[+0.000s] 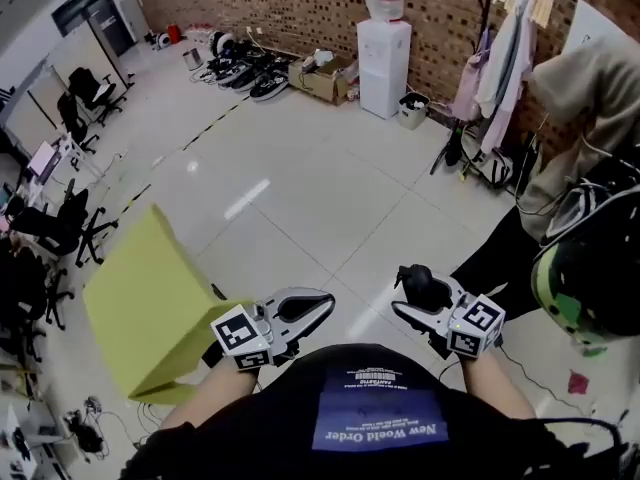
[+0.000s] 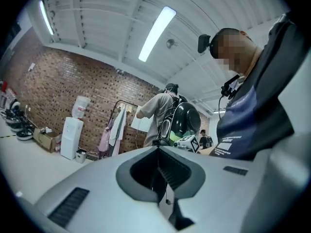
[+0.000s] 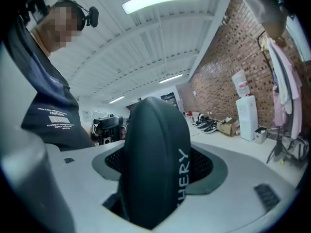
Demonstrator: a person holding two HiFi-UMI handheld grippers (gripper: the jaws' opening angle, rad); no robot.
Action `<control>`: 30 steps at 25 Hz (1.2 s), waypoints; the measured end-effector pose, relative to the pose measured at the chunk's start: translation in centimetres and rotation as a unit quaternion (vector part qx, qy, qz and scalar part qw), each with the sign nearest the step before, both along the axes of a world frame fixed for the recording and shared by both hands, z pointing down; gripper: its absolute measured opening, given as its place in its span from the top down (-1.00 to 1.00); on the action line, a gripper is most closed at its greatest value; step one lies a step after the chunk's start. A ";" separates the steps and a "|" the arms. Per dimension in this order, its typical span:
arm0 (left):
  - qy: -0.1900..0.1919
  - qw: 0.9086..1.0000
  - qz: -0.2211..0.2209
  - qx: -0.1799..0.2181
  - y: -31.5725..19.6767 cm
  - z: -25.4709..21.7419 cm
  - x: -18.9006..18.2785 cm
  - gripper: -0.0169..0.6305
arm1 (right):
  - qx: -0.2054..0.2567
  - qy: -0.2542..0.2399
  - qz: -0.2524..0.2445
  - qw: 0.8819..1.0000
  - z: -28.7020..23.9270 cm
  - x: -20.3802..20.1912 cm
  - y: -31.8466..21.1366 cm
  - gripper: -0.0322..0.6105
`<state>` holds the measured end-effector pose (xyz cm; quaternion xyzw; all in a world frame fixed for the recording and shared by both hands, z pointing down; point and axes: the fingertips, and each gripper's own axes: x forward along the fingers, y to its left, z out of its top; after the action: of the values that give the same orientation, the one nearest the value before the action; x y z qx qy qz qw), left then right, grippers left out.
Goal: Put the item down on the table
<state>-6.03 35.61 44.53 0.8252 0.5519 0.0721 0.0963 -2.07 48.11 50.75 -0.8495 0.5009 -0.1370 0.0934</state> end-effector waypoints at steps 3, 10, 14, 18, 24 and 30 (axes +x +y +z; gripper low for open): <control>0.006 0.999 0.050 0.012 -2.0 -0.2 3.9 0.93 | 0.007 0.005 0.049 0.999 -0.7 3.6 -1.4 -0.08; 0.001 0.996 0.092 0.013 -4.4 0.0 11.5 0.93 | -0.004 0.003 0.113 0.994 -0.8 10.2 -2.0 -0.08; -0.003 0.997 0.076 0.011 -5.7 -0.3 16.7 0.93 | -0.005 0.012 0.112 0.994 -1.6 16.7 -2.2 -0.08; 0.004 0.999 0.036 0.026 -6.9 -0.2 22.8 0.93 | -0.006 0.016 0.084 0.996 -1.8 24.4 -2.9 -0.08; -0.008 0.996 -0.085 0.009 -10.9 -0.4 33.9 0.93 | -0.024 0.008 -0.026 0.999 -1.2 37.9 -6.7 -0.08; -0.008 0.982 -0.190 -0.014 -17.6 -1.0 40.1 0.93 | -0.031 0.021 -0.125 0.991 -2.8 47.4 -14.5 -0.08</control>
<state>34.11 18.00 43.56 0.9132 0.3847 0.0516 0.1239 45.37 33.60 47.95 -0.7854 0.6004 -0.1455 0.0389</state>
